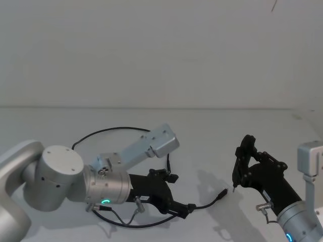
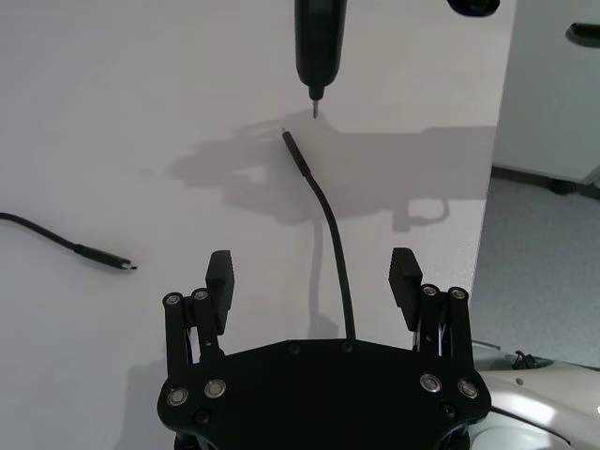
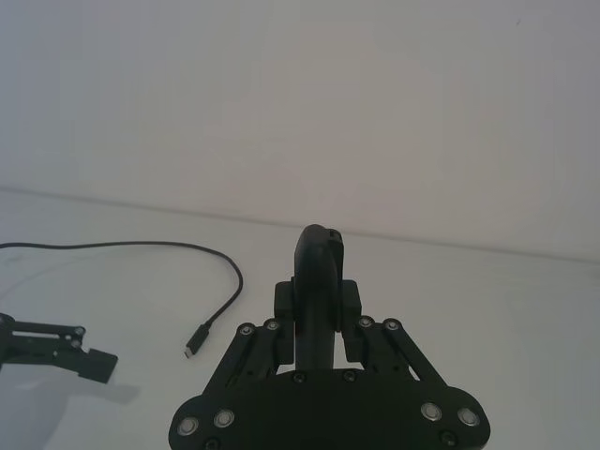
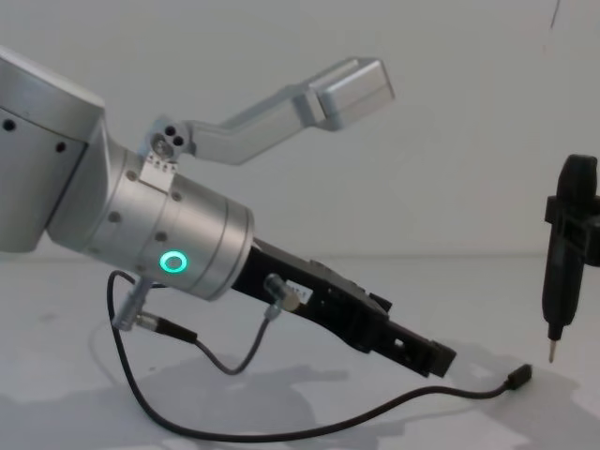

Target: Pick up the data cable with the one hand.

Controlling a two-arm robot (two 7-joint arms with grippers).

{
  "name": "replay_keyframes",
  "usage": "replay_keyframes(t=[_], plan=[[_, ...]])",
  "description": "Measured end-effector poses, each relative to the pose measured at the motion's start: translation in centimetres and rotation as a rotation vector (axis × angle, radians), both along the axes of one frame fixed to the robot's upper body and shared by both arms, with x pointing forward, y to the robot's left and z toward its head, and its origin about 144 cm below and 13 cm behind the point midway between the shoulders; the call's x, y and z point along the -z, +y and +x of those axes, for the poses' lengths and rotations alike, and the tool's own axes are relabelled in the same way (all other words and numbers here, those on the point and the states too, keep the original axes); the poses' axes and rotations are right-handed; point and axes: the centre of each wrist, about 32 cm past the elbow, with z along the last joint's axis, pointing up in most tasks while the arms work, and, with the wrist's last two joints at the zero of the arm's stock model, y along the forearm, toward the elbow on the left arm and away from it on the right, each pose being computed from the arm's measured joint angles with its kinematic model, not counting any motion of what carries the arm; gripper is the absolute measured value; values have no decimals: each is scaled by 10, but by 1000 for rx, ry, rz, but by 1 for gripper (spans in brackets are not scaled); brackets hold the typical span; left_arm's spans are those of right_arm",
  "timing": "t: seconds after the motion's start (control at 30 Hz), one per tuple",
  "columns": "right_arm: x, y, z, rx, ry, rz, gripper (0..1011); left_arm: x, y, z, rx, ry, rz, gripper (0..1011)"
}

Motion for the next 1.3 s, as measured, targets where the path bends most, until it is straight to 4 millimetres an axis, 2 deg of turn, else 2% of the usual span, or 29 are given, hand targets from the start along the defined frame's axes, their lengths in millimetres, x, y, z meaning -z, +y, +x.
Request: replay_keyframes(t=[0.73, 1.0, 1.1, 1.3], plan=[[0, 0, 0, 0, 0, 0, 279, 17, -16, 8, 12, 60, 50, 992], [0, 0, 0, 0, 0, 0, 279, 19, -17, 9, 10, 72, 55, 864], [0, 0, 0, 0, 0, 0, 279, 20, -18, 10, 10, 75, 57, 738], [0, 0, 0, 0, 0, 0, 279, 21, -19, 10, 9, 79, 60, 574]])
